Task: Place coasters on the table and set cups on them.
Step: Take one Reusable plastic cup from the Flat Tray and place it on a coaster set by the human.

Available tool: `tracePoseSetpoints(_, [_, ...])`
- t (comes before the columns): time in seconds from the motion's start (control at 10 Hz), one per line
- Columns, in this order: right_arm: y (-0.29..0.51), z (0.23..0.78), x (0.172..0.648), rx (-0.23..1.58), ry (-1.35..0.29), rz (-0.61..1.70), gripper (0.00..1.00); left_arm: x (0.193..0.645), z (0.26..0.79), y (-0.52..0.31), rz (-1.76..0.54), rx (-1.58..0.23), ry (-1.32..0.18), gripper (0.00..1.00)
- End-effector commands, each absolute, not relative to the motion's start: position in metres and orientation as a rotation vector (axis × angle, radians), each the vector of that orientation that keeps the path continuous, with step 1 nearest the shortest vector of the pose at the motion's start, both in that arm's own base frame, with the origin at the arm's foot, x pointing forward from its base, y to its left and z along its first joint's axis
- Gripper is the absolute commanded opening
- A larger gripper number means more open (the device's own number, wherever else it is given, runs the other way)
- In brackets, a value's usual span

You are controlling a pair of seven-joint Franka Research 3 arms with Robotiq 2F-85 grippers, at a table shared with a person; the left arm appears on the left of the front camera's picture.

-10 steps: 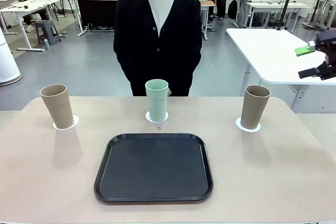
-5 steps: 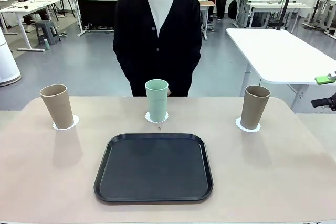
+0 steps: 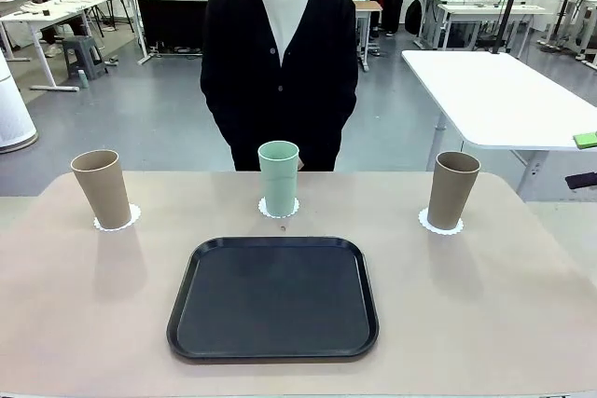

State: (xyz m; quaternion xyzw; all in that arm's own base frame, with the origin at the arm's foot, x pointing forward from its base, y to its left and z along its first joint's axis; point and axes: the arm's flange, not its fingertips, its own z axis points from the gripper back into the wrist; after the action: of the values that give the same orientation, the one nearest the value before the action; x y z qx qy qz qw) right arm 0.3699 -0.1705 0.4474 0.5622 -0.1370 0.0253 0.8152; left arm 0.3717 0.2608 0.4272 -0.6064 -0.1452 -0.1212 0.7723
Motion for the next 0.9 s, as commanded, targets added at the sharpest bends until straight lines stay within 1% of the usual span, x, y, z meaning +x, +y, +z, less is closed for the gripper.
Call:
tracePoseSetpoints(0.0, [-0.1677,0.4448,0.3704,1.208,-0.283,0.061,1.0,0.3713,0.4294,0.2608,-0.265,-1.311,-0.317,1.0])
tracePoseSetpoints(0.8, [-0.1677,0.4448,0.3704,1.208,-0.283,0.061,1.0,0.3713,0.4294,0.2608,-0.265,-1.311,-0.317,1.0])
